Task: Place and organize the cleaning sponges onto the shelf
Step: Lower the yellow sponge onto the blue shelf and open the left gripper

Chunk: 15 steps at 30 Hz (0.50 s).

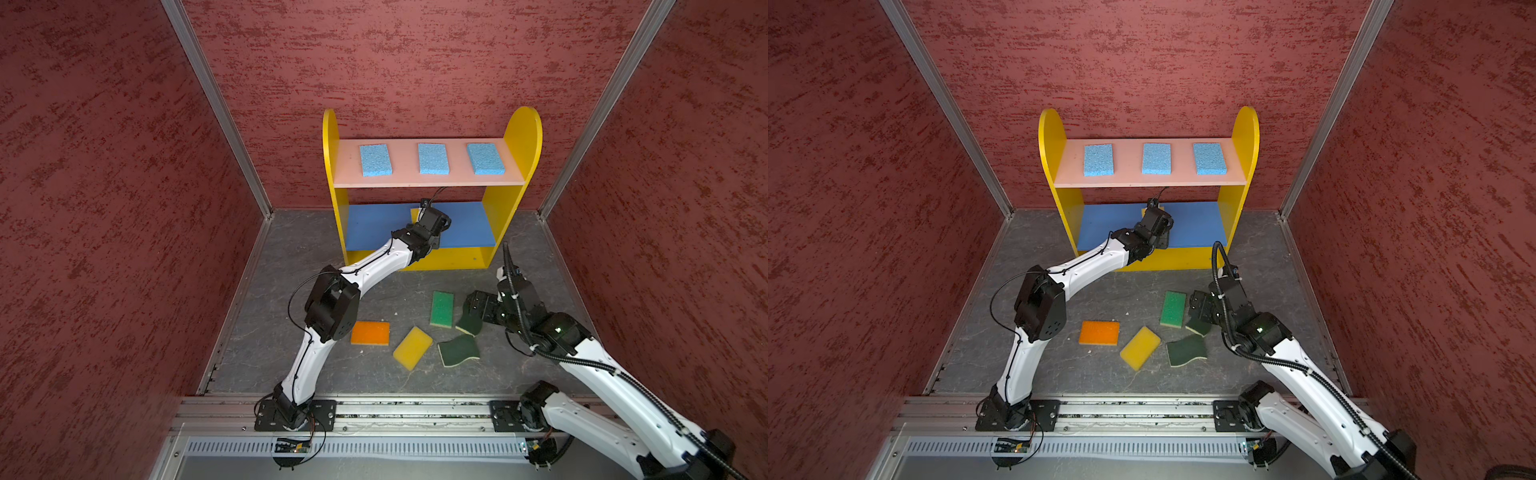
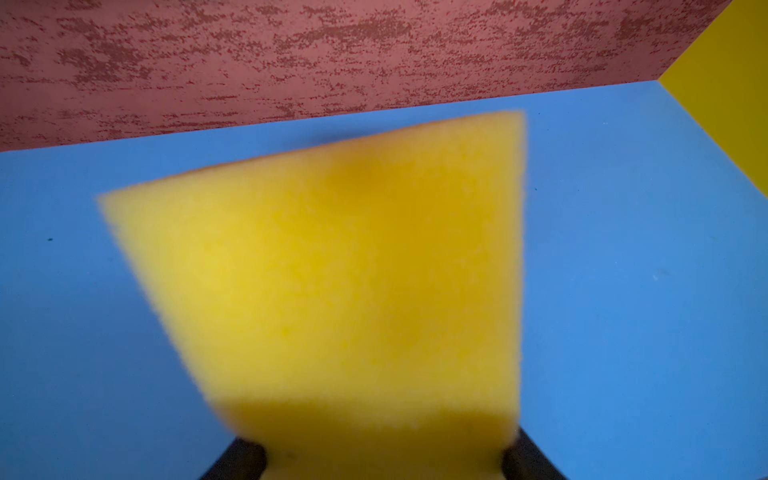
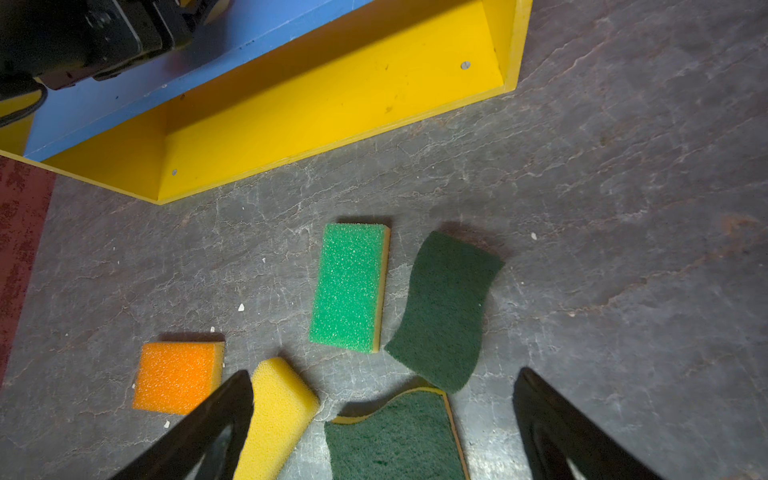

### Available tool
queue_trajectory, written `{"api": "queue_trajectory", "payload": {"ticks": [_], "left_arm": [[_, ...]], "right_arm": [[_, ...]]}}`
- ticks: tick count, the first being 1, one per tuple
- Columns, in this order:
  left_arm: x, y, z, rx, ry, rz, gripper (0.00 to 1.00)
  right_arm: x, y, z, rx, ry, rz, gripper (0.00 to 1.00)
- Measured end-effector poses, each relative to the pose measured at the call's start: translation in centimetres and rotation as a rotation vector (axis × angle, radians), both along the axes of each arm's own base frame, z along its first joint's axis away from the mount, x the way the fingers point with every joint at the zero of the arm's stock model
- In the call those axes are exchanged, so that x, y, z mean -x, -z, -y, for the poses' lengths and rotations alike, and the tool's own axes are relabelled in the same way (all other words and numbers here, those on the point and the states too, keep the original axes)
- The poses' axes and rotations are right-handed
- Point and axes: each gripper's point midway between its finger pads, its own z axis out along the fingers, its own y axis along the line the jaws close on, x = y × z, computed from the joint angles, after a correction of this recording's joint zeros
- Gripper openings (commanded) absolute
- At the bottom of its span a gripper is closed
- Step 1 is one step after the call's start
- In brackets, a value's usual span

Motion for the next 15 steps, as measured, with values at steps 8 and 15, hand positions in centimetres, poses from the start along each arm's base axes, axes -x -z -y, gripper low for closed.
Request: {"api": "queue_trajectory", "payload": {"ticks": [8, 15], "left_arm": [[-0.43, -0.39, 0.02, 0.005, -0.007, 0.007, 0.69], [-0.65, 0.12, -0.34, -0.002, -0.017, -0.008, 0.75]], "right_arm": [[-0.04, 0.1, -0.05, 0.001, -0.001, -0.003, 0.99], [-0.06, 0.14, -0.05, 0.001, 0.0, -0.005, 0.99]]}}
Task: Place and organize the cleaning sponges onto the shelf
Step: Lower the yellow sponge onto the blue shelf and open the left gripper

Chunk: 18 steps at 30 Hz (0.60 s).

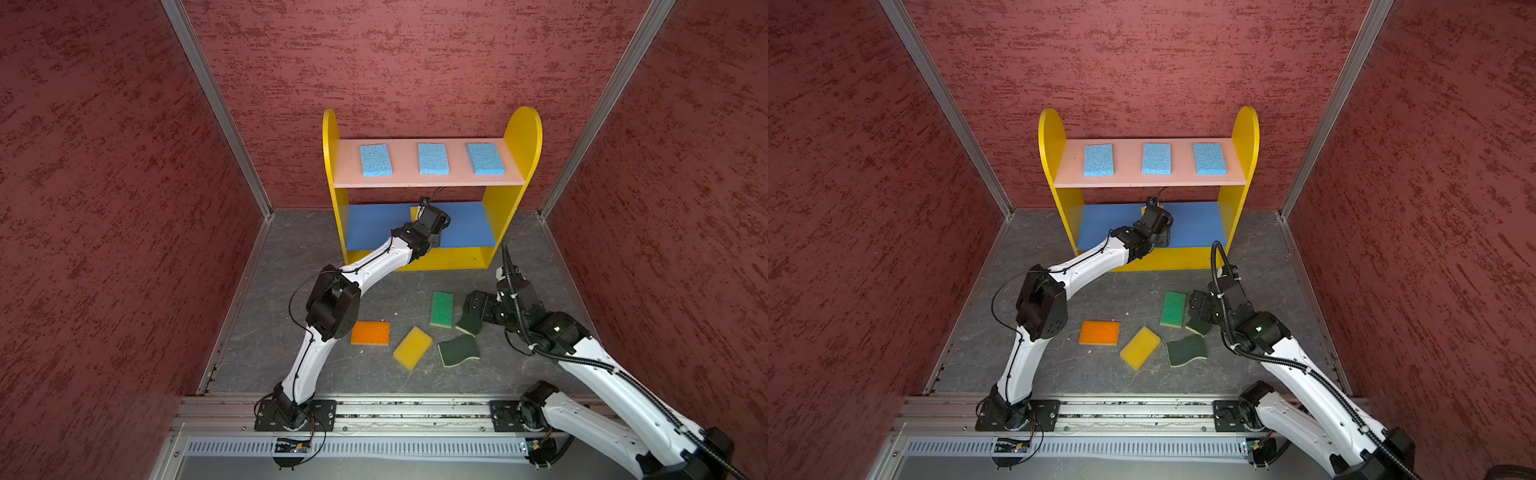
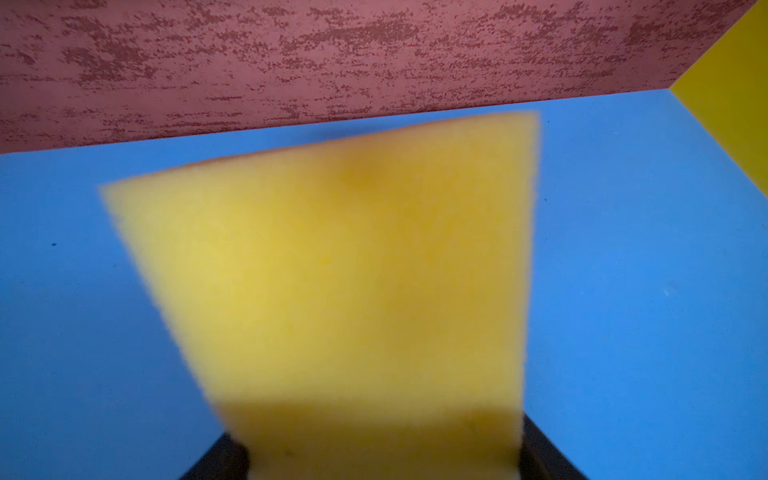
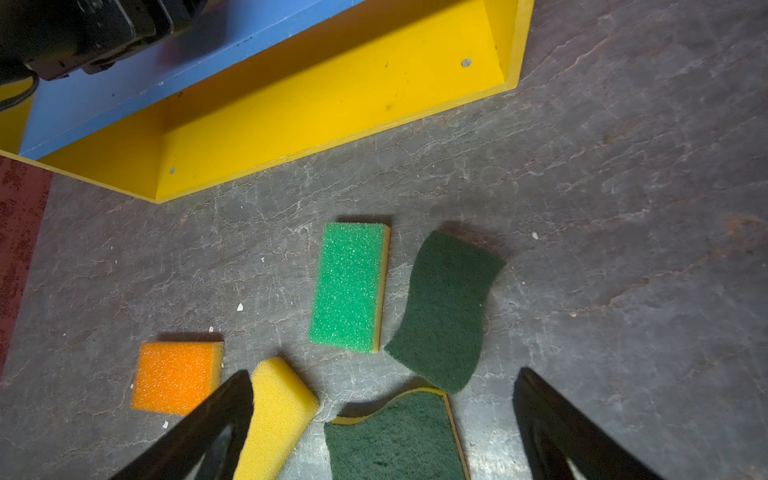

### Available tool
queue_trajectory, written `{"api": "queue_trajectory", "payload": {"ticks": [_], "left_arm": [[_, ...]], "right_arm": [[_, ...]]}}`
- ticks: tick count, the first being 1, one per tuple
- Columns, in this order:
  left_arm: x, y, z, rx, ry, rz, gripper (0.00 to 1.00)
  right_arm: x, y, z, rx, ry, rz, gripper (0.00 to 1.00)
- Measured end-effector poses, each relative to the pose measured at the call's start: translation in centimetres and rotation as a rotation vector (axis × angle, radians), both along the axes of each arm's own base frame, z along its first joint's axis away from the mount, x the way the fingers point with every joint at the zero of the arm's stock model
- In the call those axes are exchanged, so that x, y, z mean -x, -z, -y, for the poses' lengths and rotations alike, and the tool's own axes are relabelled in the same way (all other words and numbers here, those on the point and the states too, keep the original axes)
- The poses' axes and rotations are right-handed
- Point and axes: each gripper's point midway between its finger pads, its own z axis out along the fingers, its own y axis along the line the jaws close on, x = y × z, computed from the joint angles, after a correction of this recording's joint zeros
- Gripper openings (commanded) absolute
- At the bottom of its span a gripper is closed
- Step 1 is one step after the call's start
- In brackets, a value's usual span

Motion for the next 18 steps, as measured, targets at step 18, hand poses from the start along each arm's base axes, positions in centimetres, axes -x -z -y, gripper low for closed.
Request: {"api": "queue_trajectory", "payload": {"ticks": [18], "left_arm": [[-0.63, 0.46, 0.45, 0.007, 0.012, -0.019, 0.82]], "right_arm": [[0.15, -0.64, 0.11, -0.013, 0.001, 0.022, 0.99]]}}
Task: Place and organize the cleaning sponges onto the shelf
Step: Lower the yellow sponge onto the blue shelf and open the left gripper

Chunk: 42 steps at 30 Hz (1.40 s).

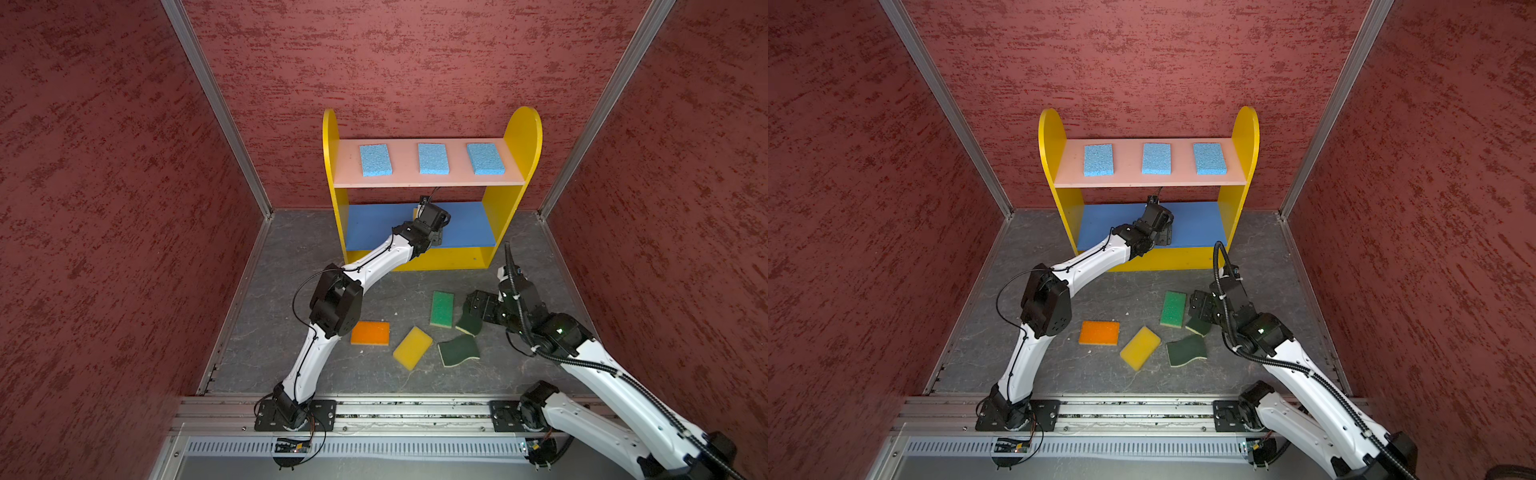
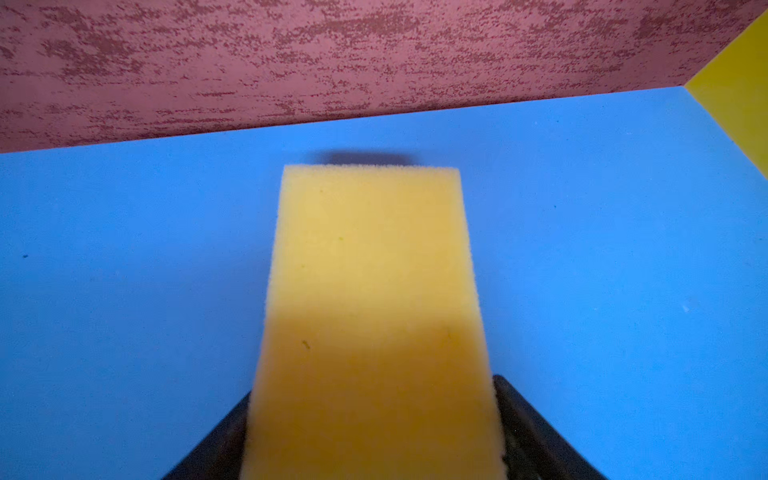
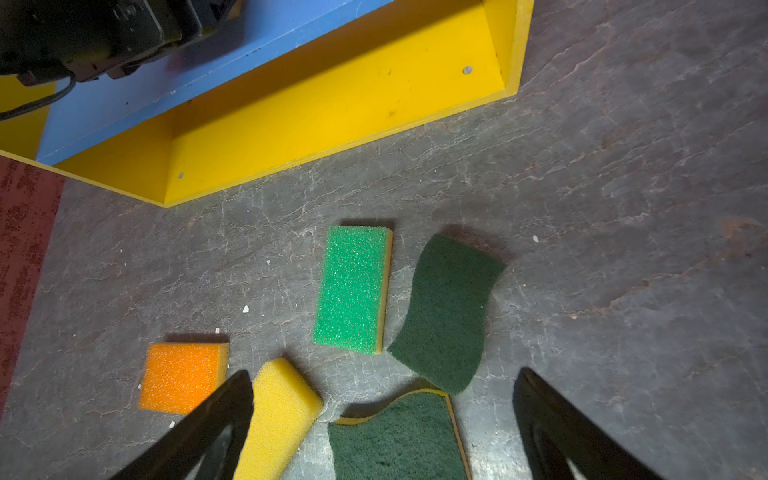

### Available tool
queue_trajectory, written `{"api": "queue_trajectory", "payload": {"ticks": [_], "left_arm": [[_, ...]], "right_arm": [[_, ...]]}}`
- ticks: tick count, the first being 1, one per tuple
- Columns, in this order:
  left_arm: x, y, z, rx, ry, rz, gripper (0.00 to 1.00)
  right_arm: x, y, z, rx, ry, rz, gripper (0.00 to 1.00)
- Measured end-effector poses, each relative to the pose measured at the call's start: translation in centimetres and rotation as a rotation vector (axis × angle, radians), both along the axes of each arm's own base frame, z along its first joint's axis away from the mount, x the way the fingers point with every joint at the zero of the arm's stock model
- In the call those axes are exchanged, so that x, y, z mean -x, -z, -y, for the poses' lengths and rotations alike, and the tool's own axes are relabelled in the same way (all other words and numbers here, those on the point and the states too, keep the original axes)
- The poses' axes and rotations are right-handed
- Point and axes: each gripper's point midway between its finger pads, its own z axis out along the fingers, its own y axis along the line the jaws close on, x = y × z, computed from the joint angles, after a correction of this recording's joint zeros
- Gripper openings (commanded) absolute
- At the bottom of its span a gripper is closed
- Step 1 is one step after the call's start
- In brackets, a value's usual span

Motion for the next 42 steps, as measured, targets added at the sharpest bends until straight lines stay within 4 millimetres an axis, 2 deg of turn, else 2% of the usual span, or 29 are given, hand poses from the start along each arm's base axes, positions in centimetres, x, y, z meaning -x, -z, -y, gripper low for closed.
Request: {"api": "queue_trajectory", "payload": {"ticks": [21, 29, 33, 37, 42], "left_arm": [[1.3, 0.0, 0.3, 0.048, 0.035, -0.019, 0.82], [1.5, -0.2, 0.6, 0.073, 0.046, -0.024, 0.82], [2.1, -0.3, 0.1, 0.065, 0.041, -0.029, 0.82], [3.2, -1.4, -0.9, 0.056, 0.029, -0.021, 0.83], [5.2, -5.0, -2.5, 0.062, 0.012, 0.027, 0.83]], "right_arm": [[0.3, -0.9, 0.2, -0.032, 0.007, 0.029, 0.99], [0.7, -0.4, 0.4, -0.033, 0.011, 0.027, 0.99], [0.8, -0.2, 0.5, -0.031, 0.011, 0.024, 0.99], [0.8, -0.1, 0.5, -0.03, 0.011, 0.022, 0.99], [0.8, -0.1, 0.5, -0.03, 0.011, 0.023, 0.99]]}}
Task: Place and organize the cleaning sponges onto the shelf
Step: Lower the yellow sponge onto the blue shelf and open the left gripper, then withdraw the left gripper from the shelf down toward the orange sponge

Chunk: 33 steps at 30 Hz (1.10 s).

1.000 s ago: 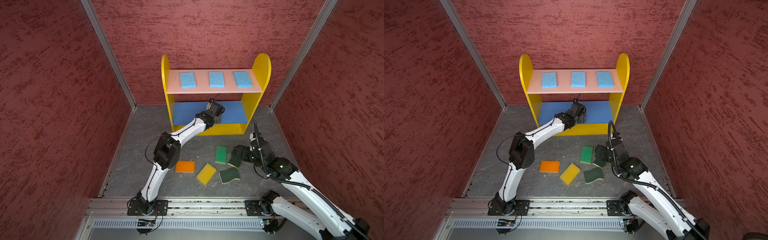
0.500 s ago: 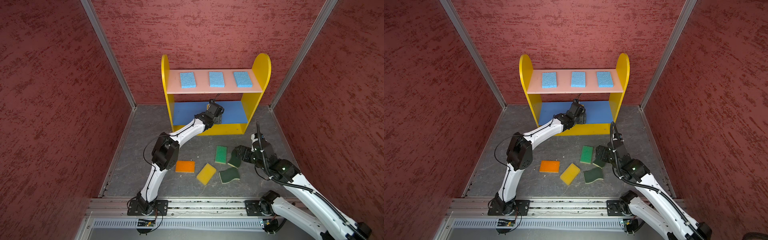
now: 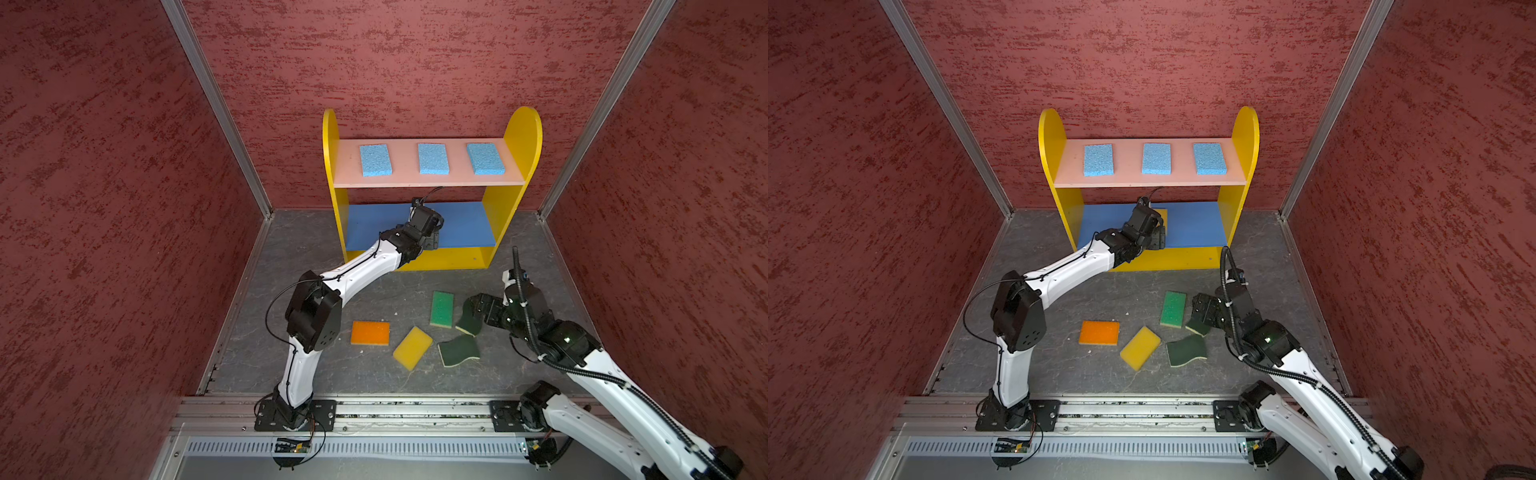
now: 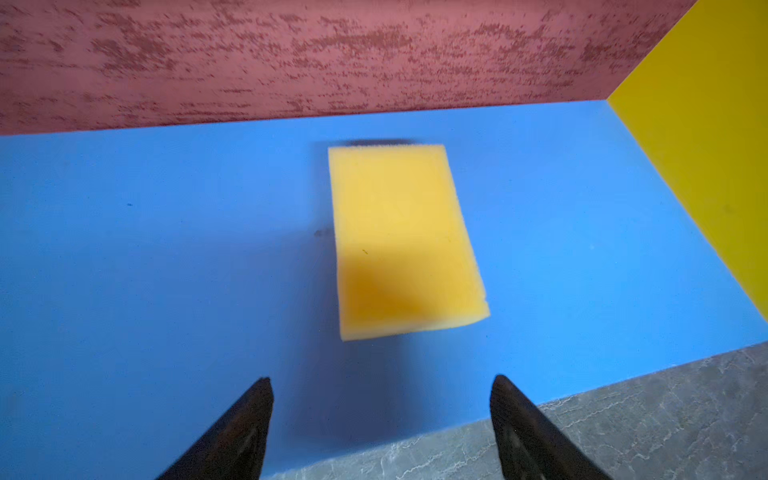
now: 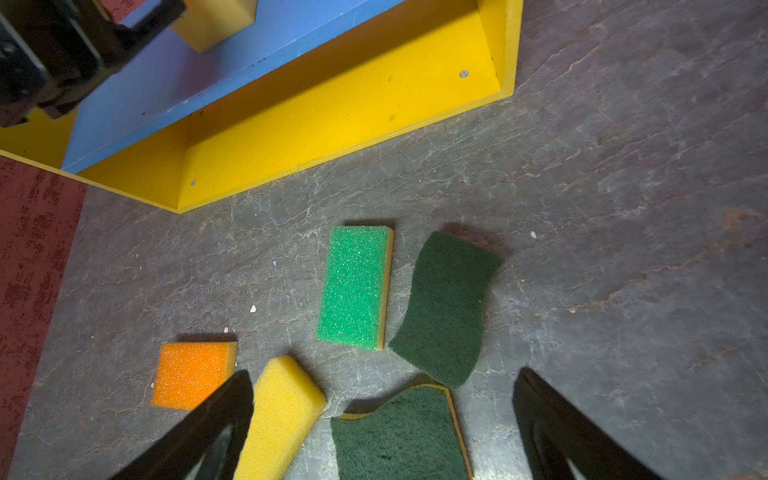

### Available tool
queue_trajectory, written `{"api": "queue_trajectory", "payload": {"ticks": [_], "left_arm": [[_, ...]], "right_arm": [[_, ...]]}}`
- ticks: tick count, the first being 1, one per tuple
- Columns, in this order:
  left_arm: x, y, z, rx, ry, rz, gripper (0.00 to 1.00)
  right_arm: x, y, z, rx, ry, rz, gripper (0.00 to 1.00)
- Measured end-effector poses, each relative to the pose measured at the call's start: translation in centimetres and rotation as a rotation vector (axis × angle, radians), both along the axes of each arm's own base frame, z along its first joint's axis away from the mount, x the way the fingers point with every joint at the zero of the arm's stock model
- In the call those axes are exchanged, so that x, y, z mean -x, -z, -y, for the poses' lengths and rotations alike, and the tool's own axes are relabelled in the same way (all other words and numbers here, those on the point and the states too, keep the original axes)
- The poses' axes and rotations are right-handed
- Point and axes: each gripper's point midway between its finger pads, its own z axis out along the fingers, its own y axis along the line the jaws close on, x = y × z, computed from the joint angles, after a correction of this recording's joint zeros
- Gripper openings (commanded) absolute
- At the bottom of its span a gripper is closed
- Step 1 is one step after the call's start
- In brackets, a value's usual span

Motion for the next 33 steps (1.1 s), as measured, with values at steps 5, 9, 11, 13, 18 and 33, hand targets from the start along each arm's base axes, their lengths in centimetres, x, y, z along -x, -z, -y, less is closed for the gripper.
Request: {"api": "queue_trajectory", "payload": {"ticks": [5, 9, 11, 13, 18, 33], "left_arm": [[2.7, -3.2, -2.0, 0.006, -0.032, 0.041, 0.82], [5.4, -3.1, -4.3, -0.014, -0.062, 0.022, 0.82], [7.1, -2.2, -6.0, -0.043, -0.08, -0.004, 0.82], [8.6, -1.1, -7.7, -0.077, -0.094, -0.034, 0.82], [12.5, 1.5, -11.9, -0.144, -0.132, -0.118, 0.81], [22.6, 10.6, -19.7, -0.228, -0.208, -0.411, 0.81]], "right_arm": [[0.0, 0.1, 0.0, 0.001, 0.0, -0.002, 0.99], [-0.1, 0.3, -0.1, 0.005, 0.001, -0.01, 0.99], [-0.1, 0.4, -0.1, 0.006, 0.003, -0.016, 0.99], [-0.2, 0.6, -0.1, 0.007, 0.006, -0.024, 0.99], [-0.2, 0.7, -0.2, -0.007, 0.02, -0.034, 0.99], [0.5, 4.2, 0.0, -0.039, 0.075, -0.118, 0.99]]}}
